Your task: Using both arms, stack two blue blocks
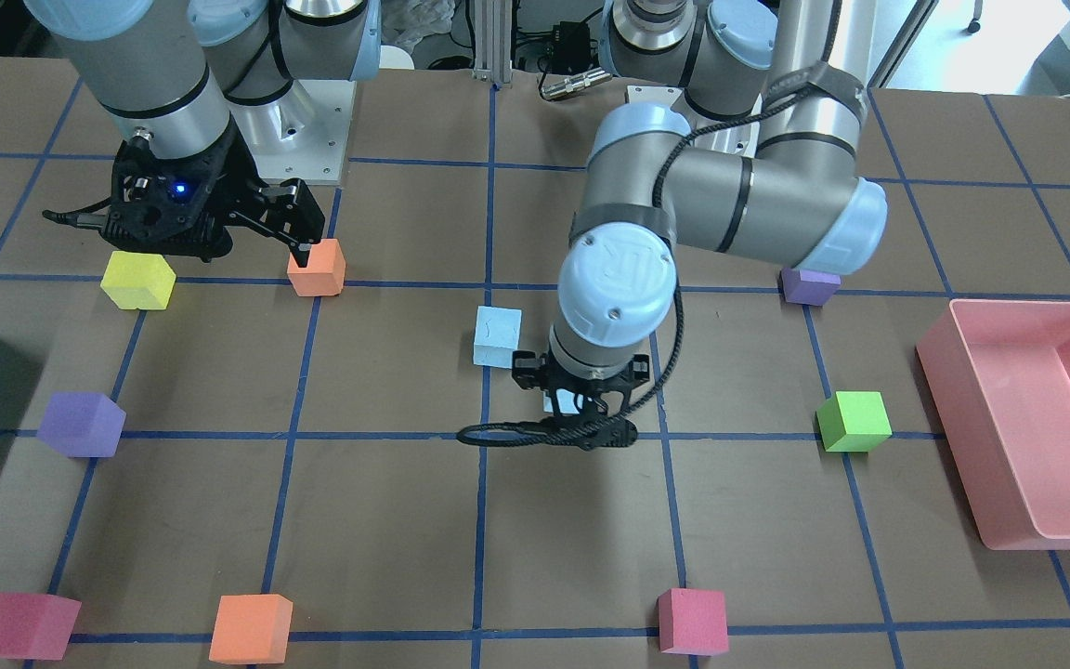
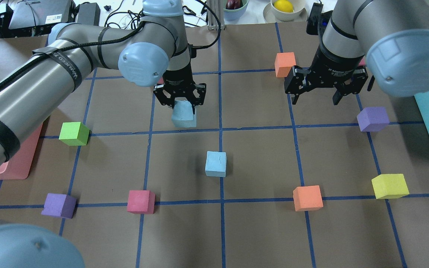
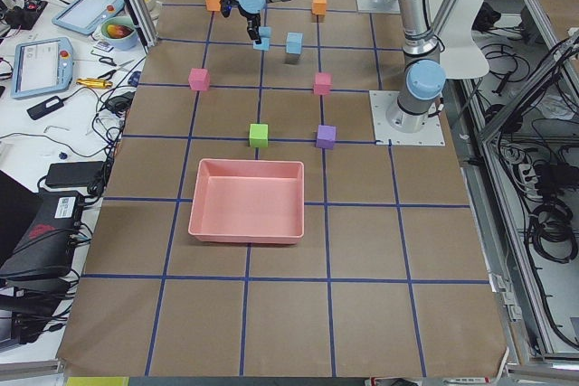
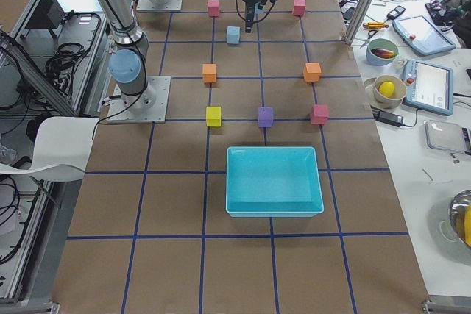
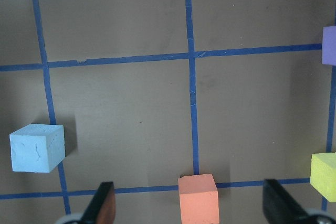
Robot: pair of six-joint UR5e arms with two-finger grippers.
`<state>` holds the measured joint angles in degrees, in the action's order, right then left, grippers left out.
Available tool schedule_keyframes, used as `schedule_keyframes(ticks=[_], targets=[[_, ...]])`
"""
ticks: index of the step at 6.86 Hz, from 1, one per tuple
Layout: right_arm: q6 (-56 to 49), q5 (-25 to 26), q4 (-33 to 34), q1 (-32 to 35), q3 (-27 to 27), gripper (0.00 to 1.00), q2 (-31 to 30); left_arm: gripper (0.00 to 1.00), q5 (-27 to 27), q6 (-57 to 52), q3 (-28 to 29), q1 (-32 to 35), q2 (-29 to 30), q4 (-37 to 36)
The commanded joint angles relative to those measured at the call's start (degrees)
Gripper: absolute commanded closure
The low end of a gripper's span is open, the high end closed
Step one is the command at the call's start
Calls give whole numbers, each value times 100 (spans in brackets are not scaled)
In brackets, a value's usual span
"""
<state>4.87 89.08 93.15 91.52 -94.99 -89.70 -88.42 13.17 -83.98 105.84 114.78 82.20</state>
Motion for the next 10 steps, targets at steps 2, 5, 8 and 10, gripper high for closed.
schedule_keyframes(ticks=[2, 5, 8, 10], targets=[[-22, 13, -236, -73, 147, 0, -12, 53, 0, 615, -590, 893, -157, -116], [-13, -30, -245, -64, 113, 0, -91, 53, 289, 775, -927, 851, -236, -318], [31, 48, -332, -73, 121, 0, -117, 49, 264, 749, -963, 833, -105, -424], [49, 119, -332, -73, 147, 0, -153, 36, 255, 758, -963, 833, -69, -415]])
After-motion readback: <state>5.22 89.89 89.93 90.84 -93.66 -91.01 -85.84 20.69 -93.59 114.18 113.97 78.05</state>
